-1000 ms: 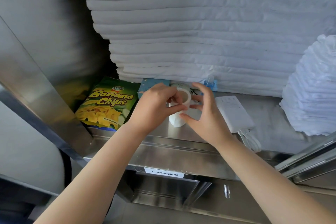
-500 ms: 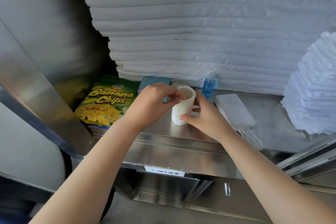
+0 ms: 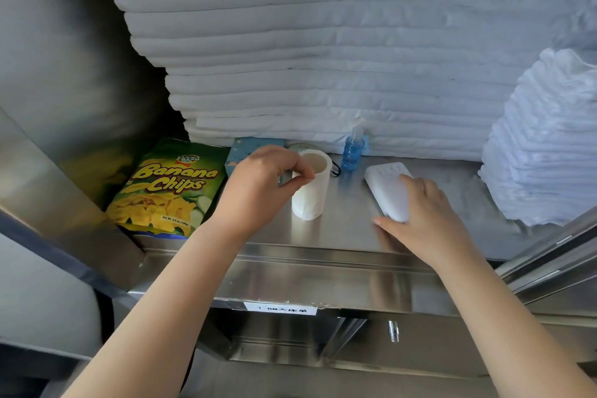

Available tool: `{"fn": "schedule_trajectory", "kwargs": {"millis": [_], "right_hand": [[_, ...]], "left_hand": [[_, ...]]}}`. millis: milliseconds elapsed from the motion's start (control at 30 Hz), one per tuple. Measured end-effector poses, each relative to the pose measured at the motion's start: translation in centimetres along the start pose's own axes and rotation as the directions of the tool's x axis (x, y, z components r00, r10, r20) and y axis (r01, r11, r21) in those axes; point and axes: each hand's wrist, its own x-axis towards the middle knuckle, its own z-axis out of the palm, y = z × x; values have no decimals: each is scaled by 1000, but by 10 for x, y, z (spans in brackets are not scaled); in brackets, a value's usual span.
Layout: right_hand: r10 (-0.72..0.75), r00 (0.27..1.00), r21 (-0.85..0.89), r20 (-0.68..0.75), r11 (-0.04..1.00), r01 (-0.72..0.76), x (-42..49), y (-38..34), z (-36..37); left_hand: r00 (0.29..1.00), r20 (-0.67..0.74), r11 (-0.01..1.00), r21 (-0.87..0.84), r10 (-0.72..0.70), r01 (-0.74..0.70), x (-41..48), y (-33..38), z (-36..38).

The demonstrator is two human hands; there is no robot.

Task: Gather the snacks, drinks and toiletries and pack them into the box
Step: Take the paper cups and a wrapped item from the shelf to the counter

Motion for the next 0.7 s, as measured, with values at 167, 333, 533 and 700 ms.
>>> {"fn": "schedule_trajectory", "kwargs": {"millis": [167,333,533,700], "right_hand": [[6,998,-104,-70,995,-13,-4,-8,-3],[-61,993,-259,-96,965,34,-4,-11,-7],[-60,998,-394,-28,918,44,-4,-21,-14],[-154,987,-414,-34,902,127,-3,-29,-21]], "left_hand": [[999,-33,1000,12,10,-10,0,0,3],[998,-51,999,29,37,-36,-1,-1,3],[998,-54,998,44,41,-39,-1,-2,4],[998,-55,997,61,41,-38,-1,-2,3]]}}
